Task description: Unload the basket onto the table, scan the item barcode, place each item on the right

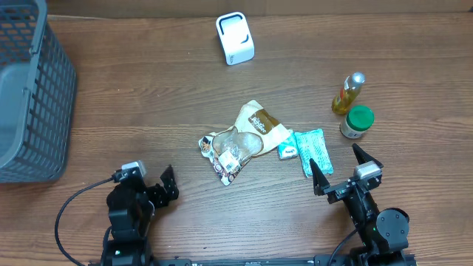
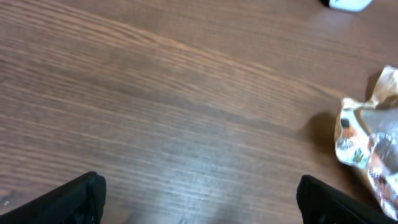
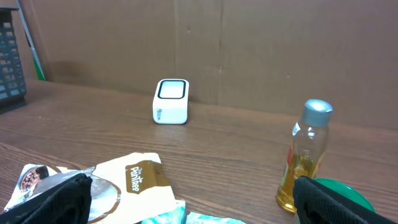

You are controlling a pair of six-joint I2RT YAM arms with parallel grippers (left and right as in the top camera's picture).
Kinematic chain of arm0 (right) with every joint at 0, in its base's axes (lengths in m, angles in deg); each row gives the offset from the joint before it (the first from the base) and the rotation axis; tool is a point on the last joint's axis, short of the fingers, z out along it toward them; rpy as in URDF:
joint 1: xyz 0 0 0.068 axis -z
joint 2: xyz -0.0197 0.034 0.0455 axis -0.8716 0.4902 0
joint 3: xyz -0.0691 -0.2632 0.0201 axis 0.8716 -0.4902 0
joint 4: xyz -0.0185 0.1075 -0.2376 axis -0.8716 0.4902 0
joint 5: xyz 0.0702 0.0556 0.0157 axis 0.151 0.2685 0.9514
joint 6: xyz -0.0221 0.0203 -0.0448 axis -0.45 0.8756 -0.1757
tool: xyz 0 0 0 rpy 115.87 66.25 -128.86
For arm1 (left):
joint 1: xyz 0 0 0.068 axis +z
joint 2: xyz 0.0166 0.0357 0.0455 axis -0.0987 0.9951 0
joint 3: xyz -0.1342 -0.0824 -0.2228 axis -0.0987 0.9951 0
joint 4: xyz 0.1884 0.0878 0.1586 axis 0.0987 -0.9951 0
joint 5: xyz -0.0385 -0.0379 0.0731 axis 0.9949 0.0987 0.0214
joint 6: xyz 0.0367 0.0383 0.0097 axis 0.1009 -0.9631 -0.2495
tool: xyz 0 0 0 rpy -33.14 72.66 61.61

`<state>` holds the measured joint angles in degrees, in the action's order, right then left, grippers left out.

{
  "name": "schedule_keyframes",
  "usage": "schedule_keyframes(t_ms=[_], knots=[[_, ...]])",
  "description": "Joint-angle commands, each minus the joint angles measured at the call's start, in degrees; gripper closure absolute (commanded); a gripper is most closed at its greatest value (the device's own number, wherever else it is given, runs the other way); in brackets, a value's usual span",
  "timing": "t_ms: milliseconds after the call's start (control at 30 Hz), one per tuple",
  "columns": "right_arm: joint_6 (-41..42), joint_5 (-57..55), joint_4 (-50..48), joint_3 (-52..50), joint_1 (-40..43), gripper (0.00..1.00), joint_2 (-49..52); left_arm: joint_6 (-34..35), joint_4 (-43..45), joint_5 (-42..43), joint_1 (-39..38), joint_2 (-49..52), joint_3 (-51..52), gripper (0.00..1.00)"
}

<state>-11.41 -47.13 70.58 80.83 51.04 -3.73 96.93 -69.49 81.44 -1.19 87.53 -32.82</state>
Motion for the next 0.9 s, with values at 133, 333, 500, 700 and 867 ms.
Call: schedule_keyframes(t_ms=[133, 333, 500, 700, 867], knots=[[-0.17, -0.55, -0.17, -0.55, 0.35, 0.00, -0.48, -11.06, -0.68, -0.79, -0.37, -9.88, 0.20, 0.00], [-0.17, -0.55, -0.17, -0.55, 0.35, 0.00, -0.48, -17.11, -0.79, -1.03, -0.37, -21.55, 0.20, 0.00], [-0.17, -0.55, -0.17, -0.55, 0.35, 0.00, -0.48, -17.11, -0.83, -1.46, -0.39, -27.10, 0.20, 0.00], [-0.17, -0.55, -0.17, -0.57, 0.35, 0.00, -0.48, -17.09, -0.92, -1.84, -0.98, -29.81, 0.20, 0.00], [-0.17, -0.55, -0.17, -0.55, 0.35, 0.00, -0.48, -17.07, -0.76, -1.66, -1.51, -29.77, 0.20, 0.00]])
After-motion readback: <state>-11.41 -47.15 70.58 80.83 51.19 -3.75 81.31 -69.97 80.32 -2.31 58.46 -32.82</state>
